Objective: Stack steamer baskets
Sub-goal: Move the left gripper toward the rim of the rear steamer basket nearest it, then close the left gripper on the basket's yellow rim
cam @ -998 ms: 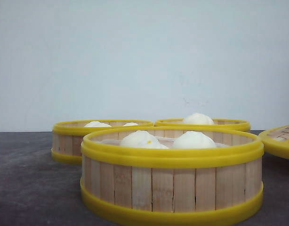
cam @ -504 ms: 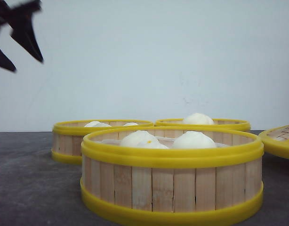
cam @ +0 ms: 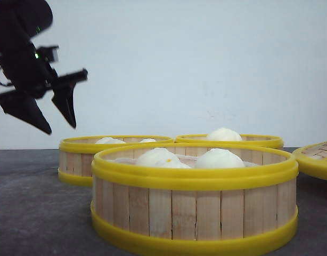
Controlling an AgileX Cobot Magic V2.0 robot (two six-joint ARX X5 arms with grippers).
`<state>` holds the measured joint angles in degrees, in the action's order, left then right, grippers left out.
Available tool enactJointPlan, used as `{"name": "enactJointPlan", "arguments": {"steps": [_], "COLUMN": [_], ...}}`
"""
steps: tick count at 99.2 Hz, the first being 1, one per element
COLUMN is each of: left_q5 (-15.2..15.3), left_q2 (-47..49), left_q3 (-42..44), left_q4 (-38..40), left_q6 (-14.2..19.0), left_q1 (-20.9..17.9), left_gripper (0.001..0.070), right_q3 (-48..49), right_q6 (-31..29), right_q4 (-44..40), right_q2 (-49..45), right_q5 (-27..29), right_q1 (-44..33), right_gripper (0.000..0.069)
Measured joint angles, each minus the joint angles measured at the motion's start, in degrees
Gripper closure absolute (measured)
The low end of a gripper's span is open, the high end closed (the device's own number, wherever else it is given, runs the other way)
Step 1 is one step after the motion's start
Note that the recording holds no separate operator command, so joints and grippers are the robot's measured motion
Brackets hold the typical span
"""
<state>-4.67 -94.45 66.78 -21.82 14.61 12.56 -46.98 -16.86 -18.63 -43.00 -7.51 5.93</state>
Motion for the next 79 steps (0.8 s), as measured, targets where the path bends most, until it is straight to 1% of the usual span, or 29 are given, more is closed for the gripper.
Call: {"name": "enactJointPlan", "arguments": {"steps": [12, 29, 33, 42, 47, 58, 70, 79], "left_q5": [0.5, 1.0, 1.5, 1.6, 1.7, 1.7, 1.8, 1.8], "left_q2": [-2.6, -4.7, -5.0, -5.0, -5.0, -5.3, -6.1, -6.2], "left_q3": [0.2, 0.2, 0.2, 0.3, 0.4, 0.5, 1.4, 1.5], "left_q4": [0.2, 0.7, 0.7, 1.0, 1.2, 1.1, 0.9, 1.0], "left_q6": [0.0, 0.0, 0.0, 0.0, 0.0, 0.0, 0.7, 1.0], "left_q1": [0.0, 0.0, 0.0, 0.1, 0.3, 0.3, 0.2, 0.2], "left_gripper": [0.0438, 0.0446, 0.0468, 0.0553, 0.0585, 0.0610, 0.0653, 0.0668], "right_q3": [0.0, 0.0, 0.0, 0.0, 0.0, 0.0, 0.0, 0.0], "right_q6": [-0.1, -0.1, -0.1, -0.1, -0.1, -0.1, -0.1, -0.1], "right_q4": [-0.2, -0.3, -0.3, -0.3, -0.3, -0.3, -0.3, -0.3], "right_q2": [-1.4, -2.9, -3.3, -3.8, -3.8, -3.8, -3.8, -3.8], "right_q5": [0.0, 0.0, 0.0, 0.0, 0.0, 0.0, 0.0, 0.0], "right_q1": [1.3, 2.7, 2.8, 3.1, 3.1, 3.1, 3.1, 3.1], "right_gripper": [0.0344, 0.0349, 0.0349, 0.0349, 0.0349, 0.0349, 0.0349, 0.0349]}}
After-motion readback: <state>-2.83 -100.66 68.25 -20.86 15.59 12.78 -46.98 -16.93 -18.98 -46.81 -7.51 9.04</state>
